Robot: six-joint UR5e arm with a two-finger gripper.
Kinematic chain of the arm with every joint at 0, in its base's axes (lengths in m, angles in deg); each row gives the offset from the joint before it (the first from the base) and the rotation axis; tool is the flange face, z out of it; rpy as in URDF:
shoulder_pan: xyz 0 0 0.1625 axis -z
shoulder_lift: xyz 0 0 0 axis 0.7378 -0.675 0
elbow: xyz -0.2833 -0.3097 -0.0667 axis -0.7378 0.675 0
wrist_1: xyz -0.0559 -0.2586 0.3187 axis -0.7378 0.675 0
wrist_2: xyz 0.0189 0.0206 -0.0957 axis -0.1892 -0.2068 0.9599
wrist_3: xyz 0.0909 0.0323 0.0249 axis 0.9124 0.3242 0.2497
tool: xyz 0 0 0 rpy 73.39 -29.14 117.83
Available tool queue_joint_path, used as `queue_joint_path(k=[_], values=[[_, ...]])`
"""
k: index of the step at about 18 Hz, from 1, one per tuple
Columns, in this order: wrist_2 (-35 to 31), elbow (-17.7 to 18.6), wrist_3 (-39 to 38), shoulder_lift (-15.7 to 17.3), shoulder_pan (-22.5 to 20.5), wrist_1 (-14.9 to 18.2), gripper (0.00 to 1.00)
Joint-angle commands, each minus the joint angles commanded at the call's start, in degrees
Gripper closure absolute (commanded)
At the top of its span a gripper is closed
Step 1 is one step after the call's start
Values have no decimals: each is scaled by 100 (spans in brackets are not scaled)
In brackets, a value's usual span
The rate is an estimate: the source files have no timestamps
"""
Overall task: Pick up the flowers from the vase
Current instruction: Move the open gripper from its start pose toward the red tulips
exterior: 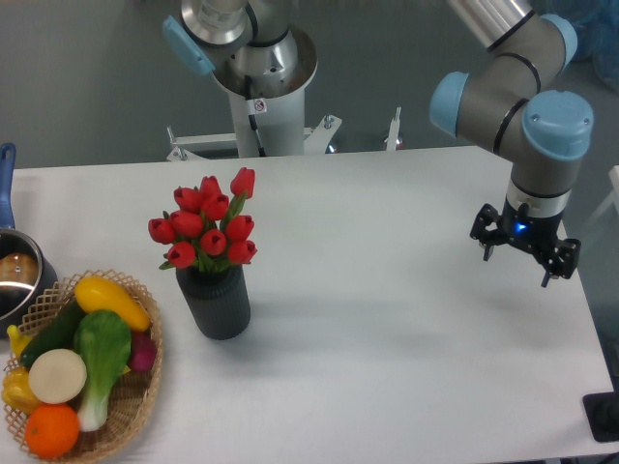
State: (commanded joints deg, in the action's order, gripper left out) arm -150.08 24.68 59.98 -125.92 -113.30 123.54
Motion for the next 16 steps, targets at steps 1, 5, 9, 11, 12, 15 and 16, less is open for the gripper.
queue_joint_path(k=[1,5,9,11,12,15,16], values=[[-9,26,9,0,61,-9,0],[-9,53,9,0,88,-53,0],[-35,62,0,-9,211,-70,0],[-53,219,44,17,211,-105,0],[-61,290,9,9,220,-201,0],[-61,536,44,52,220,-474,0],[-70,597,61,70,220,-475,0]])
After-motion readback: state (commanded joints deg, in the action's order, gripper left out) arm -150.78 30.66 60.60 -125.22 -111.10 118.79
